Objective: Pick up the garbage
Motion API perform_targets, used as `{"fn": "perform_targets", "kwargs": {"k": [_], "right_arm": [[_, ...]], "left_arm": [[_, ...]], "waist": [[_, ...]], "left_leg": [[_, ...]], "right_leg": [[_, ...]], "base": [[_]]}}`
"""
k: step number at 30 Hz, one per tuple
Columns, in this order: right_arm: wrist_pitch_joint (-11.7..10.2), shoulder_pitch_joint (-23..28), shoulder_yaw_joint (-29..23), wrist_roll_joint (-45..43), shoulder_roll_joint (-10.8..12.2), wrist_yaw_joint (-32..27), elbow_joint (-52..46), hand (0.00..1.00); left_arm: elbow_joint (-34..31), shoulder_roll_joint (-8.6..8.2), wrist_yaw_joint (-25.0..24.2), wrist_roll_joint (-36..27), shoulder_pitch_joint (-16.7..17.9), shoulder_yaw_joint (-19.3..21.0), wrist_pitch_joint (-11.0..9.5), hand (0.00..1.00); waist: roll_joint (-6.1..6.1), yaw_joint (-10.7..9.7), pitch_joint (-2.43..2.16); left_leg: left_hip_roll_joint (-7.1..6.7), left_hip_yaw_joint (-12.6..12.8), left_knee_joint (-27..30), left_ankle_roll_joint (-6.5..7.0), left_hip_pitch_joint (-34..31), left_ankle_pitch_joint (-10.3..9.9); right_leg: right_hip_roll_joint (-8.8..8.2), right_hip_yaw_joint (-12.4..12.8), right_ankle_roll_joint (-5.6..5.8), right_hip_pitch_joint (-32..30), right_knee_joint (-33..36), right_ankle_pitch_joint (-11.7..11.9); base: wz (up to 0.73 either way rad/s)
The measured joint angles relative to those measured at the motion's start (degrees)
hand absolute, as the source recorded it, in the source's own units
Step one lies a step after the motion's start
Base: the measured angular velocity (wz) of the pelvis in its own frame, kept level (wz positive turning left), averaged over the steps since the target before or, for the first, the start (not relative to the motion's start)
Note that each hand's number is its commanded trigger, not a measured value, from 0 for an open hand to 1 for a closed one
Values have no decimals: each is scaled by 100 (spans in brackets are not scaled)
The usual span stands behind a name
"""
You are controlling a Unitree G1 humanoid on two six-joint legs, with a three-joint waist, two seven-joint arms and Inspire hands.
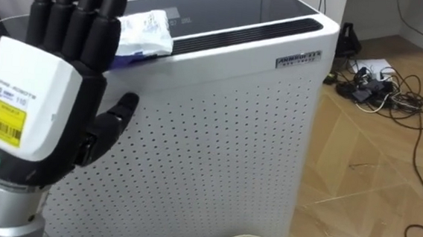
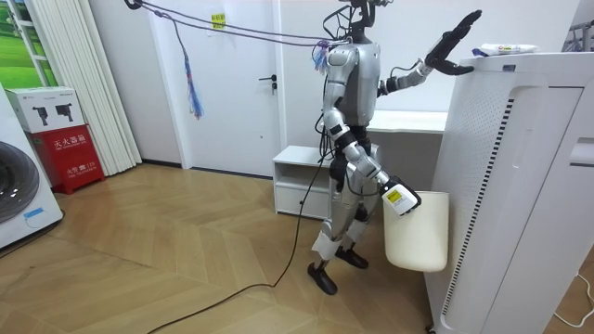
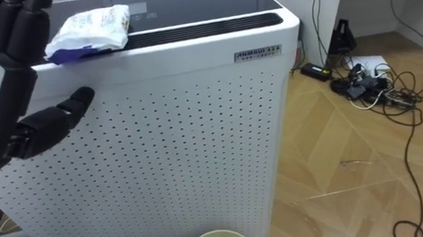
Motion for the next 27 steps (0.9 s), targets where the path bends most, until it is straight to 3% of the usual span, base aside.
{"fn": "perform_targets", "kwargs": {"k": [5, 13, 15, 16, 17, 18, 22, 27], "right_arm": [[85, 0, 2, -1, 0, 3, 0, 100], [153, -1, 2, -2, 0, 5, -7, 100], [180, -1, 4, -2, 9, 7, -29, 100], [180, -1, 3, -4, 9, 10, -32, 100], [180, -1, 0, -5, 8, 31, -33, 100], [181, -4, 0, -12, 8, 61, -33, 100], [195, -15, -15, -89, 3, 139, -35, 100], [430, -15, -157, -211, 5, 213, -202, 100]], "left_arm": [[0, 0, -199, -1, -4, -4, 155, 0], [0, 0, -375, -8, -4, -22, 197, 0], [30, 0, -418, -3, -4, -70, 262, 21], [39, 0, -440, -2, -3, -79, 274, 53], [44, 0, -502, -1, -3, -110, 309, 92], [67, 1, -547, 1, -4, -128, 323, 100], [281, 12, -696, -8, -7, -222, 395, 100], [396, 8, -957, -32, -80, -261, 579, 100]], "waist": [[37, -5, 6], [41, -31, 3], [41, -34, 3], [41, -37, 3], [41, -36, 3], [40, -47, 4], [12, -121, 23], [22, -154, 16]], "left_leg": [[2, 15, 1, 0, 8, 0], [5, 15, 0, -2, 43, 3], [5, 15, 0, -3, 59, 4], [5, 14, 3, -3, 56, 4], [5, 13, 7, -3, 53, 7], [4, 12, 7, -3, 54, 13], [-1, 8, 0, 0, 65, 40], [8, 13, -40, -9, 1, 116]], "right_leg": [[1, 35, 0, 0, 3, 0], [2, 39, 0, 3, 6, 0], [1, 35, 0, 14, 12, 0], [1, 33, 0, 15, 12, 0], [1, 32, 0, 16, 15, 0], [1, 36, 0, 16, 21, 0], [-3, 35, -6, 37, 30, 4], [2, 53, -40, -45, 52, 35]], "base": [[0], [0], [0], [0], [0], [0], [2], [0]]}}
